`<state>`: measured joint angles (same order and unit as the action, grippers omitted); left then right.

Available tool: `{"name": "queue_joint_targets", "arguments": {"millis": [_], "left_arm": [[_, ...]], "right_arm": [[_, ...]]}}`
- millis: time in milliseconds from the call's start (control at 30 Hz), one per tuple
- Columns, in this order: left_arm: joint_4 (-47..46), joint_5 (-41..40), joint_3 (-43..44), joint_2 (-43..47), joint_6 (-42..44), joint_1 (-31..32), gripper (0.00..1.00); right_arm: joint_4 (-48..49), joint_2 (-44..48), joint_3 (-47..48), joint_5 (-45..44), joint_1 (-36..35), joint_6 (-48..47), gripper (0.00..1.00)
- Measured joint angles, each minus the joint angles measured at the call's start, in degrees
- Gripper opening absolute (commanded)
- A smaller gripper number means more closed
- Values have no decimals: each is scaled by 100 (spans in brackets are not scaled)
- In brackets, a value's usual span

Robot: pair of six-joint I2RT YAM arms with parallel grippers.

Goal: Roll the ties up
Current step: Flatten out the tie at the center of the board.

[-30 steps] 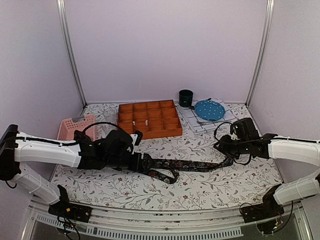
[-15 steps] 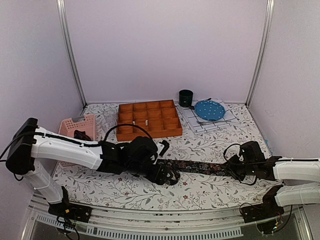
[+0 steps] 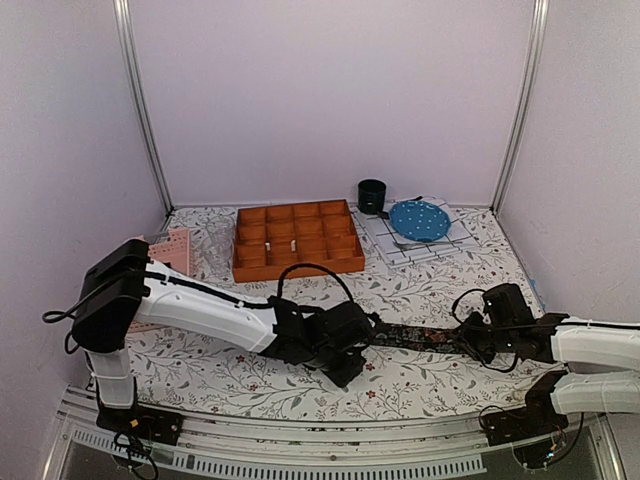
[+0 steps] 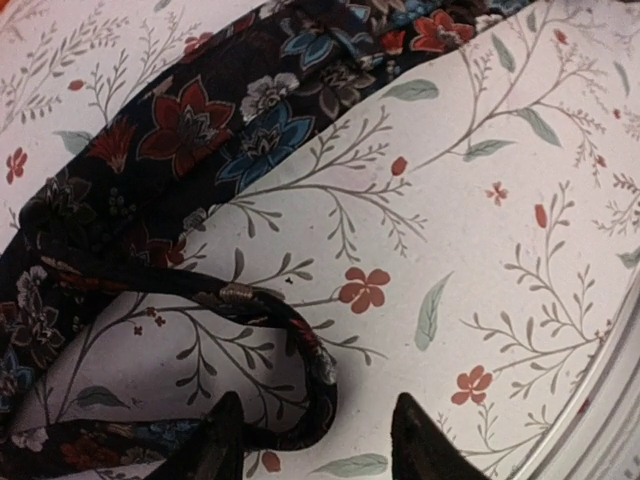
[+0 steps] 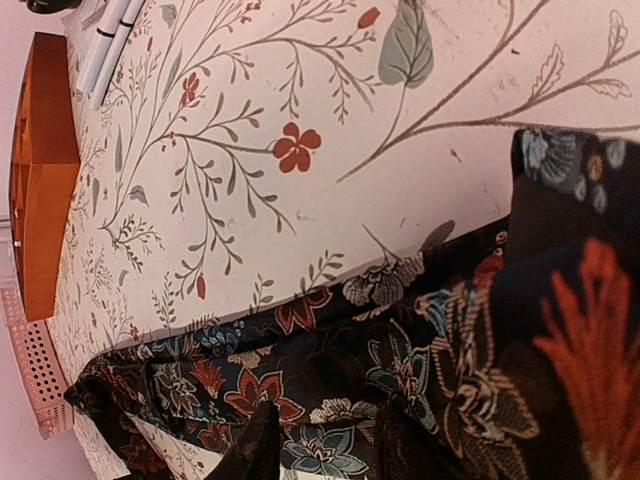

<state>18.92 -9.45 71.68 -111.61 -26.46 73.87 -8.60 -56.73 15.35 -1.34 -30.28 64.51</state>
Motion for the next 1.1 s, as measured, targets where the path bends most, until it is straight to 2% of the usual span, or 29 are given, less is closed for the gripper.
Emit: {"name": "queue_joint_targets", "arguments": {"millis": [33,100,300,400,500,567,800,967,1033,1100], "left_arm": [[52,-33,24,-52,-9,0,27],[129,-146,136,-208,76,0,1],[262,-715,149,-192,146,-48,0],[133,-894,-313,522,109,-205,0],[-146,-846,-1036,1720,-15,-745,0],[-625,-597,-1744,2837,-149,-1532,0],[-1073,289,-3156,4446,-396,-3018,0],[-1064,833,-3523,4957,-442,-3348,0],[-1161,1051,-3523,4881,-470,-3355,0],[-1255,1285,-3512,4638,-514,-3355,0]], "right_arm": [[-37,39,0,-9,0,-2,32],[-111,142,0,-28,0,-4,31],[-391,540,2,-192,0,-28,28],[-487,643,7,-291,39,-48,28],[-525,651,11,-328,140,-70,28],[-531,649,20,-352,192,-87,28],[-774,671,479,-461,234,-245,36],[-1097,896,968,-601,245,-494,40],[-1132,951,1167,-599,243,-608,42],[-1128,868,1327,-560,208,-699,48]]}}
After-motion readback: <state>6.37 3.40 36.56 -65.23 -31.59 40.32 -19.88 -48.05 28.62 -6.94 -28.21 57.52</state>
